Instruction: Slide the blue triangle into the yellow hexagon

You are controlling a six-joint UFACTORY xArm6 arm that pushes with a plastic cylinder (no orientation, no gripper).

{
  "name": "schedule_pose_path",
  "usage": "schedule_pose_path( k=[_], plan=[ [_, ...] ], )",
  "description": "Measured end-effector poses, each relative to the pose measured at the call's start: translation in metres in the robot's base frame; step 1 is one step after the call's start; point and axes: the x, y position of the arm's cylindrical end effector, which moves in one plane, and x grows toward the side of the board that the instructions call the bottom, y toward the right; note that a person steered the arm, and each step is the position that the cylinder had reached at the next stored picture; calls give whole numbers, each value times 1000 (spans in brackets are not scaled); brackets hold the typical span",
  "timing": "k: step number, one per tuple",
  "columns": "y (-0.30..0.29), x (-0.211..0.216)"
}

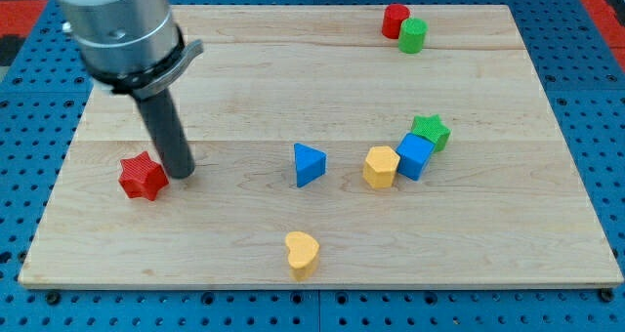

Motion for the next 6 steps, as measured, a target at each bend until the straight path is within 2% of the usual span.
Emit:
schedule_pose_path(
  k=[1,2,3,4,5,6],
  plan=[
    [-50,9],
    [35,-30],
    [139,-28],
    [157,16],
    [180,35],
    [233,35]
  ],
)
